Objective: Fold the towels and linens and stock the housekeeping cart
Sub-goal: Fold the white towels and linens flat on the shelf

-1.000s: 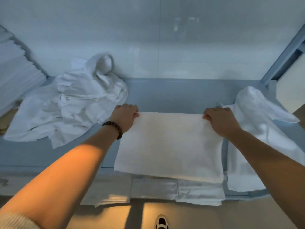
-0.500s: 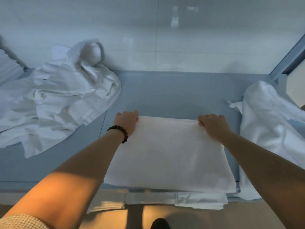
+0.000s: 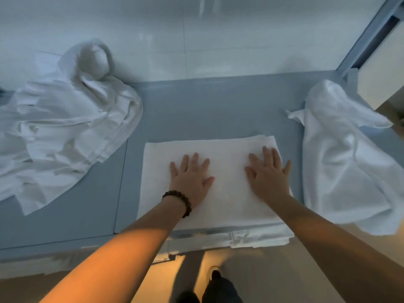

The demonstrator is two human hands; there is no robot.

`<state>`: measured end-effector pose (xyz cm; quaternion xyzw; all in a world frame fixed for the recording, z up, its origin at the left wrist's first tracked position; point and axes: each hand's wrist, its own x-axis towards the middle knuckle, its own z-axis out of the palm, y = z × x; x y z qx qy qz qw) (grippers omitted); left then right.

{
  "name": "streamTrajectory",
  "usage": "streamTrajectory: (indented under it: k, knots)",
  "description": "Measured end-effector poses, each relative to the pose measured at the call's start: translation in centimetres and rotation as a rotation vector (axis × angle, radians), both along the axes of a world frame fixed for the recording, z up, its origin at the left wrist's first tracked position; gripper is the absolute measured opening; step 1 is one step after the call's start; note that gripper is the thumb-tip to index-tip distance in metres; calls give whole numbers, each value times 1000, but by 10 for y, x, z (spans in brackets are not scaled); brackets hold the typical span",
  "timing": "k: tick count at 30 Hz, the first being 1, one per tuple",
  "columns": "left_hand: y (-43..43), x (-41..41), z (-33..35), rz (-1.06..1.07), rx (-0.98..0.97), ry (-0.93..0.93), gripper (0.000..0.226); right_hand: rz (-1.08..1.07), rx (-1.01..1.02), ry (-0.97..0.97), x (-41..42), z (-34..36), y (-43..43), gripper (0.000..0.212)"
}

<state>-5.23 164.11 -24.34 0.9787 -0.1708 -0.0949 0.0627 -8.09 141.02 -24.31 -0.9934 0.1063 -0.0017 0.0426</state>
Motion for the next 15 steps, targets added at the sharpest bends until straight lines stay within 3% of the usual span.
streamTrajectory:
  k: [7, 12, 15]
  knots:
    - [5, -5, -10, 45, 12, -37, 64, 24, 76, 144, 8, -8, -10, 54]
    - [-15, 30, 7, 84, -60, -97, 53, -64, 258, -159, 36, 12, -26, 43]
    - [-48, 61, 10, -51, -121, -63, 56, -217, 393, -112, 65, 25, -42, 55]
